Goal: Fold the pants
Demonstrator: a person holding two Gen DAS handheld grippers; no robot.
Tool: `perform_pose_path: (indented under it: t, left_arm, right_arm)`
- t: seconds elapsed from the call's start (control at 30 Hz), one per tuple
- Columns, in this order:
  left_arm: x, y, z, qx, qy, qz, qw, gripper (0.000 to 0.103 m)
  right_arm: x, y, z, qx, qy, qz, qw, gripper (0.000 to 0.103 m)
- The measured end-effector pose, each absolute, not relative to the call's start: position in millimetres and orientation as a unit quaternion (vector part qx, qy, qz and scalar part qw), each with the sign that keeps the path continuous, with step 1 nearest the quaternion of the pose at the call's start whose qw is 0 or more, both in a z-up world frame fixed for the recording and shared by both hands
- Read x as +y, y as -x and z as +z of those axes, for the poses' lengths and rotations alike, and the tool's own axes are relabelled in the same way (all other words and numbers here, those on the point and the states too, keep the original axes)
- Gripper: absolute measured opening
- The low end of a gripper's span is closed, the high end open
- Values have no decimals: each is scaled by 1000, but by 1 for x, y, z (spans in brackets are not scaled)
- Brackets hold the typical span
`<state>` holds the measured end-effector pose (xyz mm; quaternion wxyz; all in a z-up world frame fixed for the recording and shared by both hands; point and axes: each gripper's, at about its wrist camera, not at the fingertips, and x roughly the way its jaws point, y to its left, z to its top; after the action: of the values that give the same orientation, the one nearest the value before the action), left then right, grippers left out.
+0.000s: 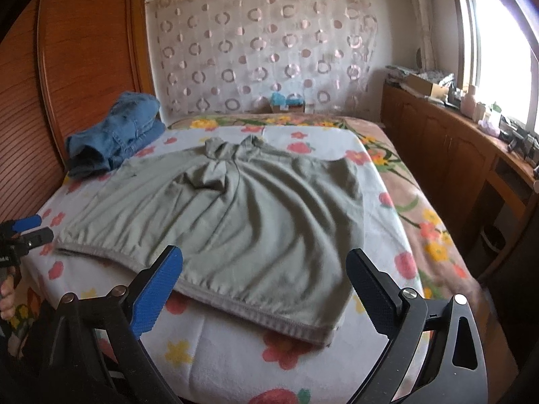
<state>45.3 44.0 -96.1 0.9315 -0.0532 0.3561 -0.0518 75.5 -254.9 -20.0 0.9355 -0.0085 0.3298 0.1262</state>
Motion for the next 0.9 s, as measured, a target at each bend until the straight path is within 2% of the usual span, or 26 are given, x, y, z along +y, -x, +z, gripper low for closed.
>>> perform_pose_path:
  t: [0.13, 0.27, 0.33, 0.4, 0.47, 0.6, 0.83, 0.9]
  left_arm:
    - [48, -46, -102, 363, 55, -53, 929, 85]
    - [50, -47, -107, 372, 54, -55, 925, 82]
    - [49, -48, -110, 377, 52, -61, 923, 75]
    - [49, -49, -112, 383, 51, -64, 920, 62]
    - [48, -50, -115, 388, 54, -70, 918, 57]
    - [45, -50, -118, 391, 53, -79, 915, 37]
    - [42, -53, -120, 395, 43, -80, 914, 32]
    - [41, -53, -120, 395, 41, -84, 914, 13]
  right_arm:
    - [-252, -76, -28, 339, 11, 131, 931, 99]
    - [-250, -77, -32, 347, 13, 135, 928, 99]
    - [-249, -77, -33, 348, 11, 138, 927, 99]
    - [-249, -77, -34, 350, 11, 139, 926, 99]
    - [-248, -76, -35, 351, 10, 141, 926, 99]
    - [-247, -76, -36, 351, 10, 143, 926, 99]
    - [-243, -77, -38, 351, 11, 149, 924, 99]
    - [-242, -76, -39, 351, 12, 150, 924, 99]
